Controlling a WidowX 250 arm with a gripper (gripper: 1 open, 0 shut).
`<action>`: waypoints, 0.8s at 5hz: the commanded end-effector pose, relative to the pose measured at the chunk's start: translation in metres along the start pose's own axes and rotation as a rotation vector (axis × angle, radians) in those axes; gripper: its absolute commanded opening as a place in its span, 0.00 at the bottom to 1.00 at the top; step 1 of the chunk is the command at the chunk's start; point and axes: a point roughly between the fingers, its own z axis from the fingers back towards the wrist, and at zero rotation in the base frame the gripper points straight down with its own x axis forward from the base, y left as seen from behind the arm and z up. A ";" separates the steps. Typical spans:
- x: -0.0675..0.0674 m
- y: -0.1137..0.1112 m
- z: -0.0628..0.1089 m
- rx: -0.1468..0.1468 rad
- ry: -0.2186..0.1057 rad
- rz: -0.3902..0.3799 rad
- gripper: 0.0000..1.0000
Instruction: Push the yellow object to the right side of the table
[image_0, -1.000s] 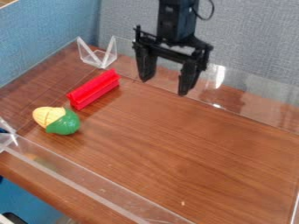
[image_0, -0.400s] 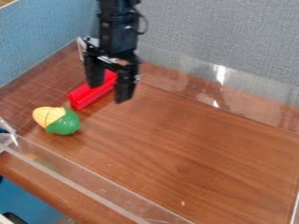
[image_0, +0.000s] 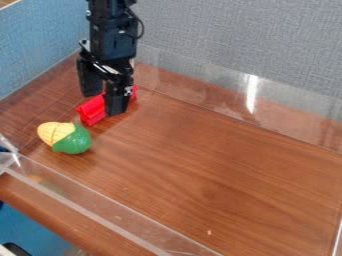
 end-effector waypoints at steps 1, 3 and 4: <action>0.011 0.009 0.001 0.034 -0.022 -0.031 1.00; -0.023 0.058 -0.023 0.013 0.023 0.079 0.00; -0.033 0.071 -0.029 0.005 0.029 0.107 1.00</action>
